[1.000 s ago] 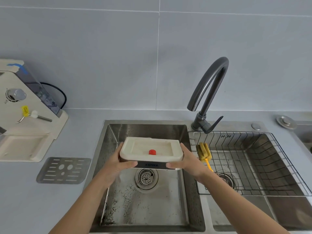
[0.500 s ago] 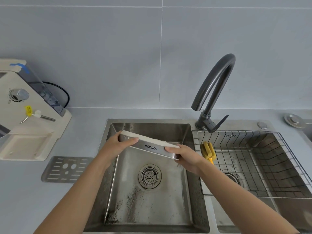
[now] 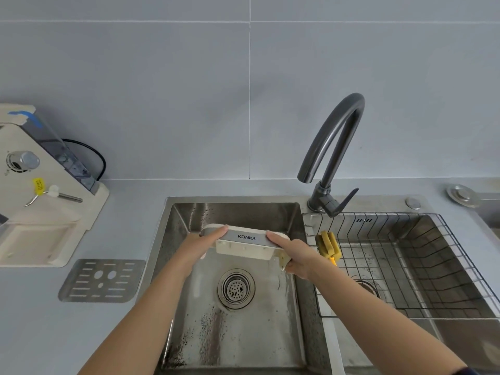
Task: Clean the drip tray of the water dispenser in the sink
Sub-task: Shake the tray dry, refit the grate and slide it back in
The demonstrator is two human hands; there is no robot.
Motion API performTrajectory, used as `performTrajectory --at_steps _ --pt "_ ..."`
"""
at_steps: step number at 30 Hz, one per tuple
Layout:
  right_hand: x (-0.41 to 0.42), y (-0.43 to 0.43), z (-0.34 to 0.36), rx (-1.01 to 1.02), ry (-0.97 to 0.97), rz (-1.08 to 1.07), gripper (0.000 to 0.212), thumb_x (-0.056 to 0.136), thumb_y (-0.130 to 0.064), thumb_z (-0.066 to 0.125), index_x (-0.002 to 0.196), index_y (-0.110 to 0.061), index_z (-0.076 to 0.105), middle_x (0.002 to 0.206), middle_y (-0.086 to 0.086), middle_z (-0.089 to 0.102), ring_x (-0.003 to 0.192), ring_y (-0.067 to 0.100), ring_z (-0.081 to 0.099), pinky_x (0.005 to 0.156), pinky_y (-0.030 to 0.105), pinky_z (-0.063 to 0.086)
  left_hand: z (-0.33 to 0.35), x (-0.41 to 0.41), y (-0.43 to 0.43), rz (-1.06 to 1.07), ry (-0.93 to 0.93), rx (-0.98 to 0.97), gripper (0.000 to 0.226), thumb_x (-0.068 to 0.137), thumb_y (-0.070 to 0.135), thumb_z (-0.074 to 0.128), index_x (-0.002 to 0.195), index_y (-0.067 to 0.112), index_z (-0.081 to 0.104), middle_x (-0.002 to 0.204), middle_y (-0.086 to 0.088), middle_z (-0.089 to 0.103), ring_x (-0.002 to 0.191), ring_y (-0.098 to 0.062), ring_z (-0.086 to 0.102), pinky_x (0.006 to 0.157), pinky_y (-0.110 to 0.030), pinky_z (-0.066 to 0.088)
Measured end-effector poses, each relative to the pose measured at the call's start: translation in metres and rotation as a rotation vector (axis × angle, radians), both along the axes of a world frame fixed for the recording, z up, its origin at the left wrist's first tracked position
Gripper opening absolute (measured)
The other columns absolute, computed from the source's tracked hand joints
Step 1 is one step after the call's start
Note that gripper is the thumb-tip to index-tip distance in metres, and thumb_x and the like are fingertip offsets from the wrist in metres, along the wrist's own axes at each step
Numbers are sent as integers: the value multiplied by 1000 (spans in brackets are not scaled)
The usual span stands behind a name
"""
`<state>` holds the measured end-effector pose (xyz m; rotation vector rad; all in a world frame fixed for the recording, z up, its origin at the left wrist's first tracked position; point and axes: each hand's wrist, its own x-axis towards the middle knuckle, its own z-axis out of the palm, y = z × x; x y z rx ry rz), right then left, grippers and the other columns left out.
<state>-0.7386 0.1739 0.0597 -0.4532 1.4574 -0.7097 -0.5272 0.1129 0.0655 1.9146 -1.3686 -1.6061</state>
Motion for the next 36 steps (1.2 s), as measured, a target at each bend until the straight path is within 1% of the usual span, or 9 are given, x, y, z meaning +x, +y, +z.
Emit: performTrajectory --at_steps 3,6,11,15,18,20,25,31,36 --pt "-6 -7 8 -88 181 30 67 73 -58 62 110 -3 56 104 13 63 100 26 60 99 40 46 9 1 -5 12 -31 -82 65 62 70 61 94 14 63 93 -2 63 84 -14 57 64 -27 40" --pt "-8 -8 11 -148 329 47 77 68 -69 55 109 -4 56 106 12 62 100 26 59 94 39 48 13 5 -5 31 -27 -120 65 57 75 60 86 18 66 86 1 63 80 -12 57 60 -25 38" --pt "8 22 -16 107 264 188 59 74 -65 54 96 -11 58 110 12 63 106 31 58 97 46 47 -9 -1 29 -68 35 267 85 58 64 61 123 9 53 116 -17 59 110 -30 52 102 -41 38" --pt "3 17 -9 15 303 145 60 74 -65 54 92 -9 59 107 11 65 99 26 62 94 42 50 -4 1 26 -95 -19 98 45 65 66 57 85 26 62 114 -11 61 111 -30 54 98 -43 43" --pt "-3 5 11 -101 405 93 75 71 -70 51 108 -5 54 106 8 61 91 20 58 74 30 49 12 5 13 19 -24 -76 64 59 75 58 92 20 64 95 2 63 86 -12 57 68 -30 43" --pt "-3 10 12 -134 444 77 75 71 -70 52 111 -6 54 107 8 61 88 18 56 62 24 42 10 3 19 26 -47 -111 73 61 76 55 102 16 63 97 1 63 88 -15 58 69 -31 45" --pt "12 49 -16 102 245 194 46 80 -59 53 82 -13 56 84 5 64 85 23 63 94 43 50 -21 -1 61 -109 -73 165 68 76 62 51 119 10 56 122 -16 58 111 -30 53 99 -42 42" --pt "0 25 9 -103 424 120 73 71 -71 51 97 -4 60 104 14 66 98 27 62 92 39 49 11 5 40 -4 -10 -90 79 57 77 56 109 19 64 115 -7 61 108 -26 55 95 -38 40" --pt "16 66 -24 160 257 176 59 78 -61 54 104 -8 55 94 9 63 90 25 61 95 47 49 -20 3 72 -115 -66 224 82 71 68 54 132 14 45 137 -16 47 122 -32 46 105 -46 37"
